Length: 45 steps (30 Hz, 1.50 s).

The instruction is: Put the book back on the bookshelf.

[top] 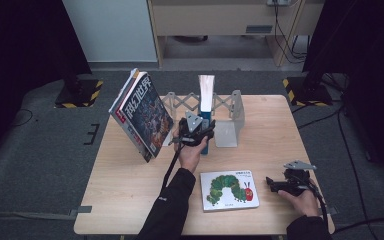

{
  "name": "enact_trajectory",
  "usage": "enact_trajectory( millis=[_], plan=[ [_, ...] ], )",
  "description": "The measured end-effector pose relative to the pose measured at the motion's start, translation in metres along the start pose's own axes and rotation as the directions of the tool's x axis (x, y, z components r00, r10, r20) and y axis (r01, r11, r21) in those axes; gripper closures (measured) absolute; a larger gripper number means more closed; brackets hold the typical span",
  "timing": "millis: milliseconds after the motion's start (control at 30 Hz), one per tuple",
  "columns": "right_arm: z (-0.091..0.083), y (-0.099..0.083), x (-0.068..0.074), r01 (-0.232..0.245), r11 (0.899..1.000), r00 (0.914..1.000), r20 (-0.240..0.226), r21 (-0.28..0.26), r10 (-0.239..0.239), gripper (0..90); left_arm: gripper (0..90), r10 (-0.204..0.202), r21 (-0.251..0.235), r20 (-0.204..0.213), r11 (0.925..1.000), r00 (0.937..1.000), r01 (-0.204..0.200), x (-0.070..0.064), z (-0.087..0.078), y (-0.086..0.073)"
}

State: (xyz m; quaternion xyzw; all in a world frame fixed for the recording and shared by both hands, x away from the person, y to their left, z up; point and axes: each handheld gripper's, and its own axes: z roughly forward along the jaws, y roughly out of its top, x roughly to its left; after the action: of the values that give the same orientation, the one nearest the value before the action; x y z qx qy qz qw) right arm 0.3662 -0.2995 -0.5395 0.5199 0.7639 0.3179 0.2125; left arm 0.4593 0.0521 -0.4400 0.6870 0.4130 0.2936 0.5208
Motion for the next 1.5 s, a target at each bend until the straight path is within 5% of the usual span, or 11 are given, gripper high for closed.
enact_trajectory(
  millis=[400, 533, 933, 1167, 1367, 1500],
  plan=[
    [0.000, 0.000, 0.000, 0.000, 1.000, 1.0000, 0.000, 0.000, 0.000, 1.4, 45.0, -0.025, -0.007, 0.002, 0.9997, 0.9997, 0.025, 0.005, -0.001, 0.000],
    [0.000, 0.000, 0.000, -0.001, 1.000, 1.0000, 0.000, 0.000, 0.001, 1.4, 44.2, -0.061, -0.046, 0.016, 0.9971, 0.9980, 0.061, 0.007, -0.004, -0.009],
    [0.000, 0.000, 0.000, 0.000, 1.000, 1.0000, 0.000, 0.000, 0.000, 1.4, 48.9, -0.058, 0.008, 0.047, 0.9983, 0.9972, 0.058, 0.009, -0.012, -0.037],
    [0.000, 0.000, 0.000, 0.000, 1.000, 1.0000, 0.000, 0.000, 0.000, 1.4, 51.1, -0.105, 0.017, 0.059, 0.9945, 0.9928, 0.104, 0.008, -0.013, -0.036],
    [0.000, 0.000, 0.000, -0.001, 1.000, 1.0000, 0.000, 0.000, 0.001, 1.4, 51.1, -0.108, 0.016, 0.060, 0.9941, 0.9923, 0.108, 0.008, -0.013, -0.036],
    [0.000, 0.000, 0.000, -0.001, 1.000, 1.0000, 0.000, 0.000, 0.001, 1.4, 49.4, -0.074, 0.000, 0.062, 0.9972, 0.9953, 0.074, 0.008, -0.013, -0.040]
  ],
)
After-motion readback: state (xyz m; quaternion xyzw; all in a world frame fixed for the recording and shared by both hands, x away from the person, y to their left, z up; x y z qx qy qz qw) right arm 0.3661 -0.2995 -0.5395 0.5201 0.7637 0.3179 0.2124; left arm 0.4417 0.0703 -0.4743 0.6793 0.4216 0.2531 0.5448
